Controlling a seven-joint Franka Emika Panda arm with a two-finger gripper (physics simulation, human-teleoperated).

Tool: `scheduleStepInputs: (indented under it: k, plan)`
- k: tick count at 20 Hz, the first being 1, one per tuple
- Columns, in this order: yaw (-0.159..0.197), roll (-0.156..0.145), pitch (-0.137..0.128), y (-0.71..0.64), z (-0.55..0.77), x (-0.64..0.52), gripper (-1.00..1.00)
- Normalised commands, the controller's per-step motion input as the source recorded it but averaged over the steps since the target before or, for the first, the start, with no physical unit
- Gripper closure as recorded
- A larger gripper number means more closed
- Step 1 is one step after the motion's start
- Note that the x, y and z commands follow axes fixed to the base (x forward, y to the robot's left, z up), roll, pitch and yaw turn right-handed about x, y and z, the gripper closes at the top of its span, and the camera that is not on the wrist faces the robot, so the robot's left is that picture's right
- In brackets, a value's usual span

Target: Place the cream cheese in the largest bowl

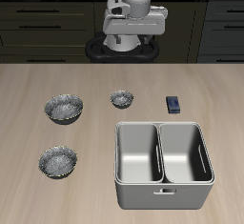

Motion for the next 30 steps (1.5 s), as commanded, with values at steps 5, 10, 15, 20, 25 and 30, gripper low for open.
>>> scheduleStepInputs:
  k: [5, 10, 15, 20, 25, 30]
  plan:
    - [0.010, 0.050, -0.019, 0.49, -0.15, 0.13, -1.00]
    - [0.003, 0.064, -0.042, 0.50, -0.01, 0.12, -1.00]
    - [0.004, 0.001, -0.034, 0.33, -0.06, 0.16, -1.00]
    - [-0.002, -0.041, -0.041, 0.20, -0.11, 0.11, -1.00]
    - [0.008, -0.051, -0.059, 0.27, -0.19, 0.09, -1.00]
    - [-0.012, -0.068, -0.096, 0.15, -0.05, 0.04, -1.00]
